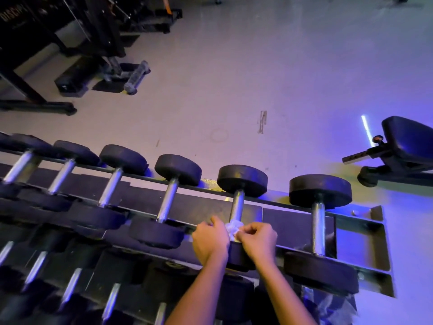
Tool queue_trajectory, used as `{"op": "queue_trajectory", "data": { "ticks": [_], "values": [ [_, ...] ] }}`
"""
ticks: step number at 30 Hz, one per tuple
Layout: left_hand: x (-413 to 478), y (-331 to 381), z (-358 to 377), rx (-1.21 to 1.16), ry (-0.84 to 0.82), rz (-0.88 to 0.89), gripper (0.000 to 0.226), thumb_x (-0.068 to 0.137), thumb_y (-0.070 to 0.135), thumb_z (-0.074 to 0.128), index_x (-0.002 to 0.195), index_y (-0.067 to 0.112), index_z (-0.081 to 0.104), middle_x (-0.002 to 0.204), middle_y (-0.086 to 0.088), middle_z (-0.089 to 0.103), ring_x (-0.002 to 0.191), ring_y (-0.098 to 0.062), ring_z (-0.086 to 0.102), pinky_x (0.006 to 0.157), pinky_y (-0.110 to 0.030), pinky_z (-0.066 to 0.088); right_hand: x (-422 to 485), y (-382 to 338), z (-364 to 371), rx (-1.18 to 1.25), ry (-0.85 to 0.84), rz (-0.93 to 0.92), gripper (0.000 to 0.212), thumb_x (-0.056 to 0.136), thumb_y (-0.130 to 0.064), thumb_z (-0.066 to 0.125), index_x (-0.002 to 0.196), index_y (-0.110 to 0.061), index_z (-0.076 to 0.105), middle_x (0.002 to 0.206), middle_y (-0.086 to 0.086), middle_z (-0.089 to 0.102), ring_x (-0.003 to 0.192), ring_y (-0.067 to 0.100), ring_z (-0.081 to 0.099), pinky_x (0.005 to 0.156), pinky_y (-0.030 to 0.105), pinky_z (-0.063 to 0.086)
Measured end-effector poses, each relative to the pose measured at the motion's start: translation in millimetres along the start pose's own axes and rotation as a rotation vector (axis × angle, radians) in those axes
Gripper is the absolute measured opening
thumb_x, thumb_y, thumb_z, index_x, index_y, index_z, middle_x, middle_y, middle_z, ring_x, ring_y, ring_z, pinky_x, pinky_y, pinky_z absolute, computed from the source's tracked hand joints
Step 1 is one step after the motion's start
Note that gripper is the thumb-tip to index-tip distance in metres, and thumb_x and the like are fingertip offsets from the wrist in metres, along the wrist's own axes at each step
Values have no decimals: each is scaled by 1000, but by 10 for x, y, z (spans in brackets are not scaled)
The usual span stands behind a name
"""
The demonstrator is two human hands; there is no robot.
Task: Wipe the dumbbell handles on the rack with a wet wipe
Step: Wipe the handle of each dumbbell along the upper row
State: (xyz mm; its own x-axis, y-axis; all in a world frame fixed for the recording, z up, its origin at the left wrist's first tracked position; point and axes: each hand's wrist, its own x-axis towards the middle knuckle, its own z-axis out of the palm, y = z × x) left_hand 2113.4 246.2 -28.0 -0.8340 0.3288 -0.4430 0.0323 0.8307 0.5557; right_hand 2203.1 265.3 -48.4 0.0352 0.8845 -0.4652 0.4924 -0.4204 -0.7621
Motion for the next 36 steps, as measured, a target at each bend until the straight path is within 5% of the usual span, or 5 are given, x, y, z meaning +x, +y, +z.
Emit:
{"op": "queue_trajectory", "data": {
  "ticks": [8,17,21,31,36],
  "values": [
    [-26,-17,-27,-48,-27,27,35,93,36,43,85,12,66,99,-15,67,80,-30,55,68,-33,42,421,-415,12,114,185,-103,14,76,-7,65,63,-8,70,61,8,65,60,18,54,50,25,35],
    [21,-51,0,-42,-51,46,40,93,43,44,88,12,69,98,-12,68,81,-30,57,67,-32,41,188,-98,-73,-55,-92,34,13,68,-4,76,61,-14,71,66,3,67,64,10,57,62,20,41],
    [21,-44,9,-25,-52,51,42,92,43,43,88,11,70,96,-12,68,81,-31,58,67,-33,44,37,-8,-56,-34,-38,25,14,73,-5,74,64,-16,72,64,-4,64,63,3,54,64,16,36],
    [15,-41,-15,-41,-61,55,40,92,40,42,77,11,65,84,-7,63,74,-27,55,63,-31,39,811,-213,14,371,58,46,22,67,2,72,61,-18,68,68,5,68,74,24,65,83,48,57],
    [22,-47,-19,-38,-59,55,46,96,46,39,90,11,67,86,-5,59,74,-22,49,64,-30,35,566,-53,-32,317,-79,75,20,72,8,71,64,-10,70,69,5,67,73,22,65,80,41,58]
  ]
}}
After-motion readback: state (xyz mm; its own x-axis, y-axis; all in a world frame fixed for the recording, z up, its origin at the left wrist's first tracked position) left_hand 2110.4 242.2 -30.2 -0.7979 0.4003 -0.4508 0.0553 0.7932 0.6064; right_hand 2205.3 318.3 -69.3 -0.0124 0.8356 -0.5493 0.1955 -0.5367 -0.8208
